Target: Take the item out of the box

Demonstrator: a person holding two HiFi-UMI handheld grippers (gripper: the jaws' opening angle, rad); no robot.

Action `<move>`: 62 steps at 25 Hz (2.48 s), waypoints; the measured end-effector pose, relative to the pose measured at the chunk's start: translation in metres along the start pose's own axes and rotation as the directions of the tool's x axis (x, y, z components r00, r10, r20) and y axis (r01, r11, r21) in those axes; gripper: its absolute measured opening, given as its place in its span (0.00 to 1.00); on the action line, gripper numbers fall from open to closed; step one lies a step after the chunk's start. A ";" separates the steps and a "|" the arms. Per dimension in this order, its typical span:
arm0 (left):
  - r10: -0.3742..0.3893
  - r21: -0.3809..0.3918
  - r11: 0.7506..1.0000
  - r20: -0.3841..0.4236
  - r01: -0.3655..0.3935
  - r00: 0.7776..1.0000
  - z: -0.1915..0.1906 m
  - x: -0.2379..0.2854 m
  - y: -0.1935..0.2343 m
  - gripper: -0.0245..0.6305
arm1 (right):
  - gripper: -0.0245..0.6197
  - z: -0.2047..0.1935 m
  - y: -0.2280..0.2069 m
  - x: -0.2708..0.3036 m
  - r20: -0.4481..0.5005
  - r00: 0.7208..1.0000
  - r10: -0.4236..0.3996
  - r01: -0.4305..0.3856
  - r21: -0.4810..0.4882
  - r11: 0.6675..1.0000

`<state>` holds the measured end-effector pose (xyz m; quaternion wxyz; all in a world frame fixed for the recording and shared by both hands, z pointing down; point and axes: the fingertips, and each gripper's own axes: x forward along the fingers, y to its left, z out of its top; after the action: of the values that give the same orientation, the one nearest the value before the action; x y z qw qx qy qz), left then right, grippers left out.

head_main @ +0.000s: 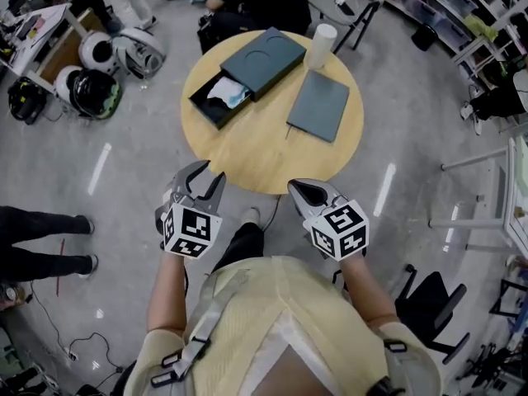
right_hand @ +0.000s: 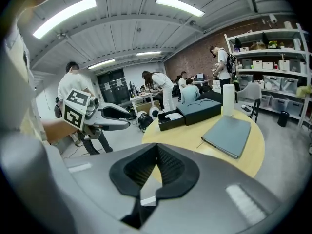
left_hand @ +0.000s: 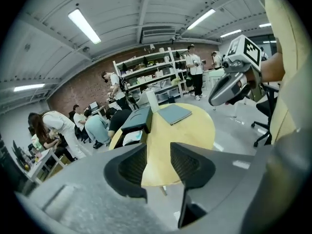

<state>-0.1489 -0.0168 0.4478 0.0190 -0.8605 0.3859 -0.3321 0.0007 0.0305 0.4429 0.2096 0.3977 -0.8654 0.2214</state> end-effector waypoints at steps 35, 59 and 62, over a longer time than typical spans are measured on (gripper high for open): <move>-0.181 0.690 0.596 -0.382 0.410 0.906 -0.012 0.211 0.105 0.35 | 0.05 0.054 -0.108 0.114 -0.125 0.985 0.117 -0.111 0.054 0.992; -0.166 0.748 0.401 -0.508 0.529 0.845 -0.034 0.251 0.091 0.17 | 0.05 0.047 -0.137 0.122 -0.151 0.969 0.195 -0.183 0.090 0.979; -0.163 0.745 0.406 -0.511 0.529 0.844 -0.030 0.248 0.091 0.15 | 0.05 0.050 -0.138 0.120 -0.145 0.970 0.195 -0.185 0.081 0.979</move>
<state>-0.1061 -0.2419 0.5831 0.3074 -0.7157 -0.0297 -0.6264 0.0279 -0.1495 0.4966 0.2395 0.3015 -0.8731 0.2989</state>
